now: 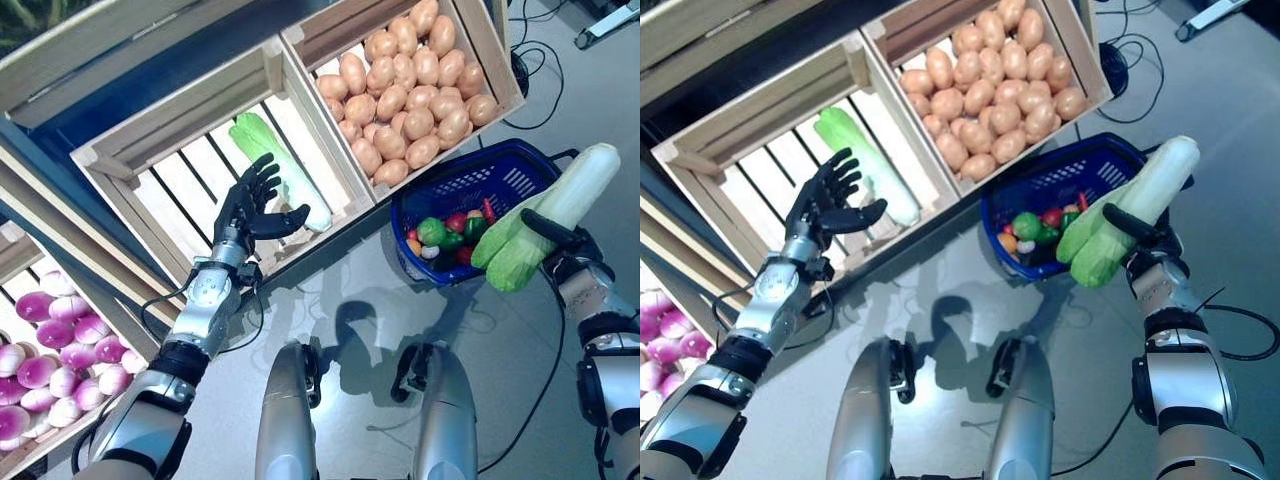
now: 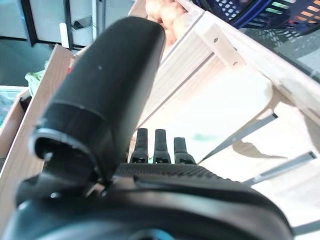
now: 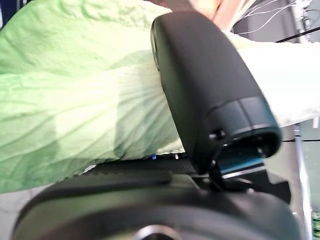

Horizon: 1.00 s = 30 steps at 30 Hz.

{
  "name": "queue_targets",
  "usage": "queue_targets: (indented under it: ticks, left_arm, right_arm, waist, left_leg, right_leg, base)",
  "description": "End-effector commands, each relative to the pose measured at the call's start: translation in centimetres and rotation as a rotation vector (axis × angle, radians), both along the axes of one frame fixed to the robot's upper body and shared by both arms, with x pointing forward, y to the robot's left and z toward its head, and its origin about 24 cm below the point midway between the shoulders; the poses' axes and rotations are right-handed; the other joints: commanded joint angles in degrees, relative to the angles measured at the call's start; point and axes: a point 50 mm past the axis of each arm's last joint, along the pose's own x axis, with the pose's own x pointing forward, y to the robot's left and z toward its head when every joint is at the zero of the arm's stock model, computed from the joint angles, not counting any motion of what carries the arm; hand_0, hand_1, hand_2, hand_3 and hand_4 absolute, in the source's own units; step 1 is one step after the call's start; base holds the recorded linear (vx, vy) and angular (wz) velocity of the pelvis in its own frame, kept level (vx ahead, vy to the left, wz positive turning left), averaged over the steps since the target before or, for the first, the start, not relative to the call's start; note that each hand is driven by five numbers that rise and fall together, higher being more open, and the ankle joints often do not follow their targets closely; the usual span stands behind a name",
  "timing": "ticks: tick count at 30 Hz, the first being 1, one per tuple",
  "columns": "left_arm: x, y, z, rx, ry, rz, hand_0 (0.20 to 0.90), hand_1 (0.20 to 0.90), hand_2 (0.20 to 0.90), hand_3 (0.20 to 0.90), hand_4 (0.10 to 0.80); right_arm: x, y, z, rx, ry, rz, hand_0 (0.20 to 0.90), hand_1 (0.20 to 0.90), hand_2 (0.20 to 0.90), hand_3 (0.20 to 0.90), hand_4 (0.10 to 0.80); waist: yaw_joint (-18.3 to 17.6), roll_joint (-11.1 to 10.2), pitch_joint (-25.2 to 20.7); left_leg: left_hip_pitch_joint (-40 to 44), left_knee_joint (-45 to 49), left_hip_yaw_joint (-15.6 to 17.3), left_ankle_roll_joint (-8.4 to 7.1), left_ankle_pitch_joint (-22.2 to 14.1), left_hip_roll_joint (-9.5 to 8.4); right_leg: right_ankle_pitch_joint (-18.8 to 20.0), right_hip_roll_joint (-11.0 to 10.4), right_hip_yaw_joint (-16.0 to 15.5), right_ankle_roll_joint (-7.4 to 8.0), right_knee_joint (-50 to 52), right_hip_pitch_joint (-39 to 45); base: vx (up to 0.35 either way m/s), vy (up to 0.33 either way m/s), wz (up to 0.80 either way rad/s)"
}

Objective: Put vegetables into the basket

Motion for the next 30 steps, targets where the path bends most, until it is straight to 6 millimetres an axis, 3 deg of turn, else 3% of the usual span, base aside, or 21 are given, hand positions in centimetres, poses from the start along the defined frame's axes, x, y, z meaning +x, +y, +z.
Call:
queue_targets:
  ticks: [1, 8, 12, 15, 16, 20, 25, 30]
  left_arm:
    - [-0.9, -0.9, 6.9, 0.02, -0.36, -0.052, 0.9, 0.9, 0.9, 0.9, 0.8]
    - [-0.7, -0.3, 8.6, 0.139, -0.417, 0.035, 0.9, 0.9, 0.9, 0.9, 0.8]
    - [-0.4, 0.9, 9.9, 0.39, -0.475, 0.184, 0.9, 0.9, 0.9, 0.9, 0.8]
    - [-0.1, 2.1, 11.6, 0.658, -0.56, 0.35, 0.9, 0.9, 0.9, 0.9, 0.8]
    - [0.0, 3.2, 12.7, 0.852, -0.598, 0.446, 0.9, 0.9, 0.9, 0.9, 0.8]
    - [0.3, 4.6, 14.3, 1.127, -0.644, 0.577, 0.9, 0.9, 0.9, 0.9, 0.8]
    - [0.7, 5.1, 16.0, 1.504, -0.712, 0.64, 0.9, 0.9, 0.9, 0.9, 0.8]
    - [1.6, 5.0, 17.2, 1.799, -0.674, 0.624, 0.9, 0.9, 0.9, 0.9, 0.8]
  right_arm:
    - [-0.3, -2.6, 4.1, 0.011, -0.134, -0.091, 0.9, 0.9, 0.9, 0.9, 0.8]
    - [-0.3, -1.9, 2.3, 0.09, -0.097, -0.025, 0.9, 0.9, 0.9, 0.9, 0.8]
    - [-0.4, -1.7, 2.0, 0.138, -0.092, 0.045, 0.9, 0.9, 0.9, 0.9, 0.8]
    - [-0.3, -1.6, 2.1, 0.149, -0.104, 0.092, 0.9, 0.9, 0.9, 0.9, 0.8]
    - [-0.2, -1.5, 2.4, 0.171, -0.13, 0.116, 0.9, 0.9, 0.9, 0.9, 0.8]
    - [0.0, -1.3, 2.6, 0.237, -0.171, 0.114, 0.9, 0.9, 0.9, 0.9, 0.8]
    - [0.4, -1.1, 3.9, 0.197, -0.217, 0.117, 0.9, 0.9, 0.9, 0.9, 0.8]
    - [0.9, -0.8, 5.4, 0.171, -0.284, 0.166, 0.9, 0.9, 0.9, 0.9, 0.8]
  waist:
    - [0.5, 1.8, -4.9]
    - [0.3, 1.7, -5.1]
    - [0.1, 1.6, -5.4]
    - [-0.4, 1.6, -5.4]
    - [-1.0, 1.8, -5.6]
    - [-1.8, 1.9, -5.7]
    - [-2.9, 2.2, -5.7]
    - [-4.4, 2.2, -5.3]
  left_leg:
    - [-1.6, -1.4, -1.1, -3.86, 1.0, 0.73]
    - [-3.3, 1.1, -2.3, -4.45, 0.0, 0.85]
    - [-3.5, 1.3, -2.4, -4.73, 0.2, 1.17]
    - [-4.3, 2.2, -2.4, -4.96, 0.4, 1.8]
    - [-5.0, 2.9, -2.3, -5.0, 0.4, 2.3]
    - [-6.1, 4.3, -2.3, -4.97, 0.0, 3.16]
    - [-8.1, 6.2, -2.4, -5.01, -0.4, 4.15]
    - [-10.7, 8.5, -2.5, -4.97, -1.2, 5.21]
  right_leg:
    - [1.0, -2.9, 2.9, 1.79, 0.6, 1.8]
    - [-0.1, -3.0, 3.8, 2.26, 3.6, -0.6]
    - [0.1, -3.0, 4.1, 2.54, 3.8, -1.1]
    - [0.1, -3.1, 4.5, 2.8, 5.0, -2.2]
    - [0.0, -3.1, 4.8, 2.94, 5.8, -3.0]
    - [-0.3, -3.4, 5.5, 3.21, 7.2, -4.3]
    - [-0.3, -3.9, 6.3, 3.61, 8.7, -6.4]
    - [-0.4, -4.1, 7.4, 3.95, 10.5, -9.1]
  base:
    - [0.006, -0.004, 0.09]
    - [0.037, -0.007, 0.08]
    - [0.042, 0.005, 0.0]
    - [0.032, 0.038, -0.04]
    - [0.02, 0.051, -0.09]
    - [0.029, 0.055, -0.08]
    - [0.03, 0.067, -0.03]
    - [0.011, 0.069, -0.02]
